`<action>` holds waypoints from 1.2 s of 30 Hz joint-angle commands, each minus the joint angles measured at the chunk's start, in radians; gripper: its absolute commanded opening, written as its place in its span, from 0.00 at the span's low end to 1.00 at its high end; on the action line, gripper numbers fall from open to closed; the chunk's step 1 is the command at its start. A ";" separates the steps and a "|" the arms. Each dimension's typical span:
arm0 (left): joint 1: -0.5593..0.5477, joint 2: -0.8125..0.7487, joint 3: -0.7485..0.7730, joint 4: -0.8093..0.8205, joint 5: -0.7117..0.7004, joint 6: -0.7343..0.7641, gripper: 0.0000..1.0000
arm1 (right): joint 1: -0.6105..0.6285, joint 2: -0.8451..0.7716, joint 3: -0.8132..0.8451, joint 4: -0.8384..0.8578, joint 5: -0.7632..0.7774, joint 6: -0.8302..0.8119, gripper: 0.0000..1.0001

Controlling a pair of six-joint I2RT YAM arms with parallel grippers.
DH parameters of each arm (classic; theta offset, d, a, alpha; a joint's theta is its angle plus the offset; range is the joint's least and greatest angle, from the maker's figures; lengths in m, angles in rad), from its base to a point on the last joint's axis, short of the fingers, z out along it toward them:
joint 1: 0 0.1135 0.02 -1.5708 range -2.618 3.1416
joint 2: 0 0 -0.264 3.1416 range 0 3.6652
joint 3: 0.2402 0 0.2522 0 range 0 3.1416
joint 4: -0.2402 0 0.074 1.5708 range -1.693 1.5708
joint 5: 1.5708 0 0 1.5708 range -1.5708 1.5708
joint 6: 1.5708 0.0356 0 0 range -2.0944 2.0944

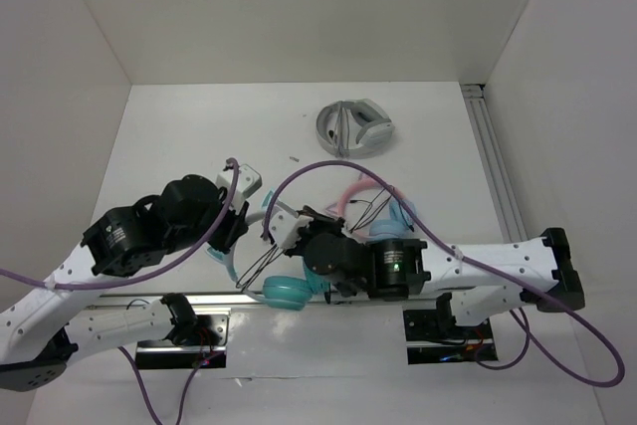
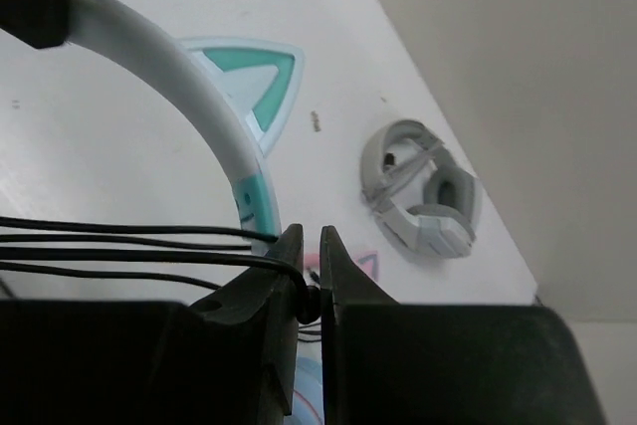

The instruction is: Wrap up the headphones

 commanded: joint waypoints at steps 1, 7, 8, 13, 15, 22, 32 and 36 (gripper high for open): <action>-0.009 0.022 0.042 -0.051 0.050 0.008 0.00 | -0.109 -0.020 0.100 -0.163 -0.238 0.070 0.12; -0.009 0.056 0.071 -0.083 -0.008 -0.028 0.00 | -0.209 0.007 0.113 -0.255 -0.418 0.113 0.17; -0.009 0.056 0.080 -0.092 -0.018 -0.037 0.00 | -0.218 0.007 0.113 -0.255 -0.405 0.113 0.18; -0.009 0.056 0.111 -0.112 -0.031 -0.046 0.00 | -0.240 0.007 0.073 -0.246 -0.325 0.113 0.25; -0.009 0.056 0.111 -0.121 -0.022 -0.046 0.00 | -0.272 0.007 0.060 -0.220 -0.338 0.102 0.29; -0.009 0.056 0.111 -0.121 -0.013 -0.046 0.00 | -0.315 -0.002 0.050 -0.202 -0.384 0.102 0.35; -0.009 0.074 0.120 -0.131 -0.079 -0.069 0.00 | -0.412 0.042 0.030 -0.198 -0.460 0.112 0.63; 0.003 0.074 0.120 -0.131 -0.116 -0.078 0.00 | -0.430 0.023 0.030 -0.198 -0.483 0.121 0.66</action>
